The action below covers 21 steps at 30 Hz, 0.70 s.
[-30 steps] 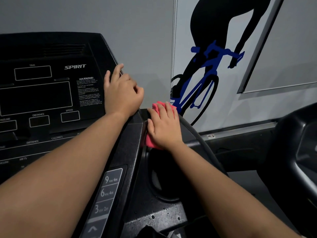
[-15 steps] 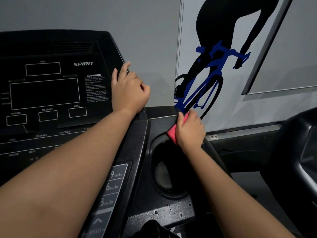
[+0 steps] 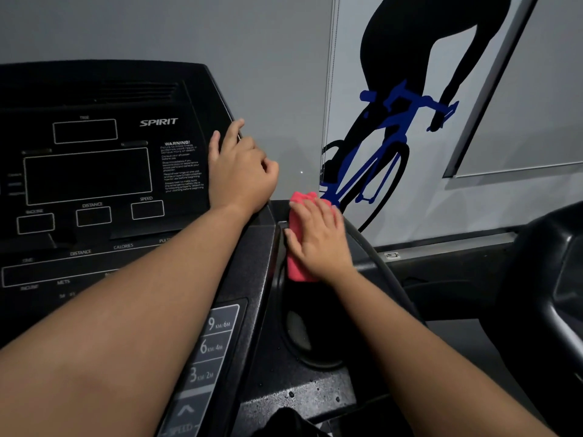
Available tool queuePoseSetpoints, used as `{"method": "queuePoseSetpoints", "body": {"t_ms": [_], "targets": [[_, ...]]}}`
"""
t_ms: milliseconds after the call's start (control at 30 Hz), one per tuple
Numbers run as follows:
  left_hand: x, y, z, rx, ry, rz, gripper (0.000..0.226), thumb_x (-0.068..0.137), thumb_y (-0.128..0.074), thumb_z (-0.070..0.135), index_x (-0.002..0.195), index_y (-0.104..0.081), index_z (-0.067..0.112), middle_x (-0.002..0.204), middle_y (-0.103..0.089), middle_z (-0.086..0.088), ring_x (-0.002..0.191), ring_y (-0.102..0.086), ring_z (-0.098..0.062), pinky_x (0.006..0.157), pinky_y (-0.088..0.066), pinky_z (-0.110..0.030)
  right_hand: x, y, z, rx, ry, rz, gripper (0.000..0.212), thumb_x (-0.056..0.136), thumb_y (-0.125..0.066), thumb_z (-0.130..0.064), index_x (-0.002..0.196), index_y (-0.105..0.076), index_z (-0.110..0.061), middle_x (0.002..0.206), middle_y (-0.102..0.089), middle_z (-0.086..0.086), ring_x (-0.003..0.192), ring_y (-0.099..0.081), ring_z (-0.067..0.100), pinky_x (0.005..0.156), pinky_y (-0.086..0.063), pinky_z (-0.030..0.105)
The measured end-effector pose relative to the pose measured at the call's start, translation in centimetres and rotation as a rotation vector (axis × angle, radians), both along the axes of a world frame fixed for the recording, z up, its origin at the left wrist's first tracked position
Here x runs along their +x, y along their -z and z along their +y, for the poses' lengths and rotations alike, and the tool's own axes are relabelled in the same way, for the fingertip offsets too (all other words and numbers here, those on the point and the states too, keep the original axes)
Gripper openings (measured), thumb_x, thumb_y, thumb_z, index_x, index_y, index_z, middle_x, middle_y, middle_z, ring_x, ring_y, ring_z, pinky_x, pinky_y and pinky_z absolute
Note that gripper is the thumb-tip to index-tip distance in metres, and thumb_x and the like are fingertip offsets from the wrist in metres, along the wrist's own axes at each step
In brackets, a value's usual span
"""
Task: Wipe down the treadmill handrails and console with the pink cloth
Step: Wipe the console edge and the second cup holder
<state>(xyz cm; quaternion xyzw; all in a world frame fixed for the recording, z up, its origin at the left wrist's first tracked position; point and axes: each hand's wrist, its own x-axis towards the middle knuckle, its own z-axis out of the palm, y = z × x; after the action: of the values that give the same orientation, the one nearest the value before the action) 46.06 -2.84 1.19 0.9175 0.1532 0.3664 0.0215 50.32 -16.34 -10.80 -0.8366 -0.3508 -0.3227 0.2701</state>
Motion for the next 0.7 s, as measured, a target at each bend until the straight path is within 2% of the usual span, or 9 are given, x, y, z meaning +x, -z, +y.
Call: {"method": "queuePoseSetpoints", "body": {"t_ms": [100, 200, 300, 367, 467, 600, 700], "targets": [[-0.1, -0.1, 0.0, -0.007, 0.000, 0.009, 0.034, 0.085, -0.043, 0.021, 0.085, -0.073, 0.004, 0.104, -0.065, -0.005, 0.139, -0.029, -0.019, 0.116, -0.008, -0.041, 0.2, -0.7, -0.4, 0.098, 0.200, 0.178, 0.058, 0.082, -0.037, -0.054, 0.125, -0.042, -0.015, 0.130, -0.047, 0.015, 0.119, -0.041, 0.032, 0.102, -0.023, 0.045], [-0.1, -0.1, 0.1, -0.009, 0.004, -0.002, 0.034, 0.085, -0.043, 0.022, 0.083, -0.073, 0.005, 0.102, -0.065, -0.005, 0.139, -0.029, -0.019, 0.116, -0.009, -0.041, -1.5, -1.3, 0.3, 0.075, 0.335, 0.413, 0.076, 0.077, -0.019, -0.062, 0.132, -0.042, -0.015, 0.139, -0.034, 0.015, 0.123, -0.032, 0.033, 0.101, -0.022, 0.042], [-0.1, -0.1, 0.1, -0.009, -0.004, 0.009, 0.035, 0.086, -0.043, 0.023, 0.083, -0.073, 0.006, 0.103, -0.065, -0.003, 0.139, -0.028, -0.018, 0.117, -0.008, -0.041, -2.9, -2.2, 0.9, 0.183, 0.317, 0.495, 0.076, 0.079, -0.016, -0.057, 0.132, -0.045, -0.011, 0.136, -0.037, 0.019, 0.117, -0.036, 0.035, 0.095, -0.030, 0.043], [0.0, 0.0, 0.1, -0.006, -0.009, 0.016, 0.035, 0.086, -0.043, 0.023, 0.084, -0.073, 0.006, 0.104, -0.065, -0.003, 0.139, -0.028, -0.018, 0.117, -0.008, -0.041, -4.0, -2.5, 1.3, 0.211, 0.266, 0.528, 0.064, 0.089, -0.025, -0.051, 0.136, -0.044, -0.012, 0.137, -0.036, 0.019, 0.117, -0.035, 0.033, 0.097, -0.032, 0.043], [0.0, 0.0, 0.1, -0.005, -0.005, 0.009, 0.035, 0.085, -0.043, 0.022, 0.084, -0.073, 0.004, 0.104, -0.065, -0.005, 0.139, -0.029, -0.019, 0.117, -0.009, -0.042, -6.1, -2.2, 2.0, 0.183, 0.145, 0.590, 0.044, 0.101, -0.032, -0.034, 0.144, -0.035, -0.023, 0.143, -0.027, 0.012, 0.120, -0.027, 0.028, 0.102, -0.029, 0.041], [0.0, -0.1, -0.1, 0.000, -0.004, 0.017, 0.036, 0.086, -0.043, 0.023, 0.085, -0.073, 0.004, 0.104, -0.065, -0.006, 0.139, -0.029, -0.020, 0.116, -0.009, -0.043, -7.1, -2.3, 1.4, 0.120, 0.093, 0.644, 0.048, 0.101, -0.032, -0.032, 0.148, -0.021, -0.036, 0.147, -0.016, 0.005, 0.121, -0.024, 0.028, 0.103, -0.032, 0.044], [-0.1, -0.2, -0.1, -0.008, -0.003, 0.022, 0.036, 0.086, -0.042, 0.023, 0.086, -0.074, 0.005, 0.104, -0.065, -0.005, 0.139, -0.028, -0.019, 0.117, -0.008, -0.042, -7.6, -2.1, 0.5, 0.090, 0.003, 0.737, 0.056, 0.100, -0.038, -0.030, 0.149, -0.012, -0.037, 0.146, -0.013, 0.003, 0.122, -0.024, 0.029, 0.099, -0.034, 0.039]]}}
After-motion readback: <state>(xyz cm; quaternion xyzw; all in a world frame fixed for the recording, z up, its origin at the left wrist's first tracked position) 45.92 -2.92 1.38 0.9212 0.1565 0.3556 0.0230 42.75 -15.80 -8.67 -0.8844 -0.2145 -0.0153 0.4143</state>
